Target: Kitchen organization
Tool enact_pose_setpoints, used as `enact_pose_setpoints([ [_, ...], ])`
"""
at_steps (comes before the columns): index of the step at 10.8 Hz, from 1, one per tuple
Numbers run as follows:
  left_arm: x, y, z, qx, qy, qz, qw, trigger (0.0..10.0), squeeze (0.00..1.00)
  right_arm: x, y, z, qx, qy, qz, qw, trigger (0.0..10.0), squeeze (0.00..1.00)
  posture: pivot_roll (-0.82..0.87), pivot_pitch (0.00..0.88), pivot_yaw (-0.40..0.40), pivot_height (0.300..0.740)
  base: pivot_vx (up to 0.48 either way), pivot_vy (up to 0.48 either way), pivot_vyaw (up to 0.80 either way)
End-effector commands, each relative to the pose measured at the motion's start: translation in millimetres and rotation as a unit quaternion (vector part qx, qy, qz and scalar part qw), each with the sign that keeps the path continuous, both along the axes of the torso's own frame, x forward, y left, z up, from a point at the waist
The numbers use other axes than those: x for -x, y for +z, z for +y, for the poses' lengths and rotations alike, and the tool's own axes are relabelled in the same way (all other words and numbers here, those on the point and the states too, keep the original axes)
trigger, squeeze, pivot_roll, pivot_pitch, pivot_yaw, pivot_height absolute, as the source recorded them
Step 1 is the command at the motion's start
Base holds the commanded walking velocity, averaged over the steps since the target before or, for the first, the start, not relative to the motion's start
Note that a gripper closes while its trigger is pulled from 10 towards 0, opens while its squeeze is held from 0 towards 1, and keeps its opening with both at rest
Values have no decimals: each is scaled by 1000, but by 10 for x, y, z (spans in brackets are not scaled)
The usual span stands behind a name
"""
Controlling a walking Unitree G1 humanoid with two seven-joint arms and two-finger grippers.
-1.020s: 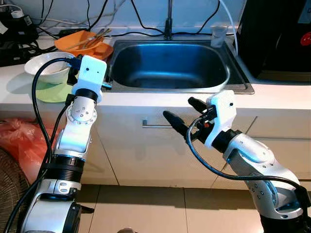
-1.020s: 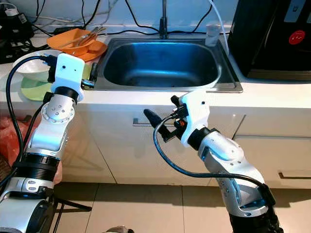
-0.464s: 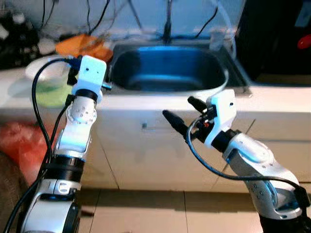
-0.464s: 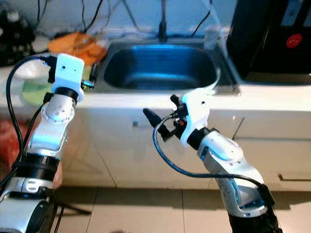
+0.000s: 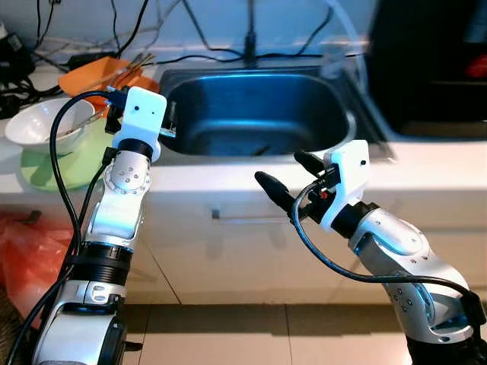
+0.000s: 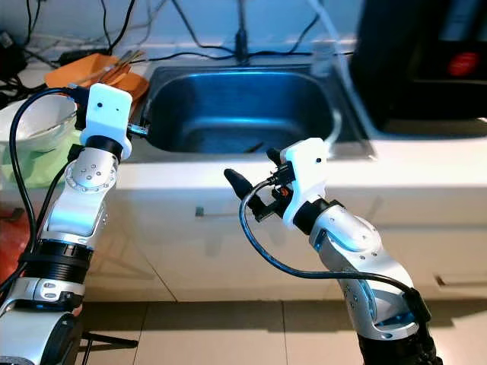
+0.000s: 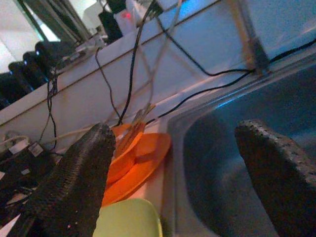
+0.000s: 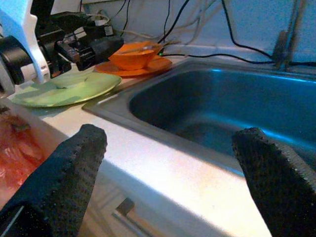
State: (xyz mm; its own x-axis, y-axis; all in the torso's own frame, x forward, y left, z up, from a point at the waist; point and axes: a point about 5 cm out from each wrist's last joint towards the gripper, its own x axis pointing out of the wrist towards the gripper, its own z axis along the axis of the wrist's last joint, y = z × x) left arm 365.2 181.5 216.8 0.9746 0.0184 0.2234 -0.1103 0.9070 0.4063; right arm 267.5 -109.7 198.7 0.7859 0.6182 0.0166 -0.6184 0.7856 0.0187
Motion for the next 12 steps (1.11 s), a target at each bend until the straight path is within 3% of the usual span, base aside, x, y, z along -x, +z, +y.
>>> enact_pose_setpoints([
  [1,-4,64,8,-2,2,-8,1000,10000,0,12,44,9,-1,5,-12,1000,10000,0,42,21,59,740,428,0,0],
  [5,6,54,5,-2,2,-7,1000,10000,0,26,24,13,2,9,-10,1000,10000,0,42,24,58,740,403,0,0],
  [9,35,48,14,-4,12,-11,1000,10000,0,40,21,15,3,13,-9,1000,10000,0,42,29,55,740,0,0,0],
  [12,48,50,24,-12,35,-20,999,10000,0,38,29,24,2,16,-12,1000,10000,0,46,30,54,740,0,0,800],
])
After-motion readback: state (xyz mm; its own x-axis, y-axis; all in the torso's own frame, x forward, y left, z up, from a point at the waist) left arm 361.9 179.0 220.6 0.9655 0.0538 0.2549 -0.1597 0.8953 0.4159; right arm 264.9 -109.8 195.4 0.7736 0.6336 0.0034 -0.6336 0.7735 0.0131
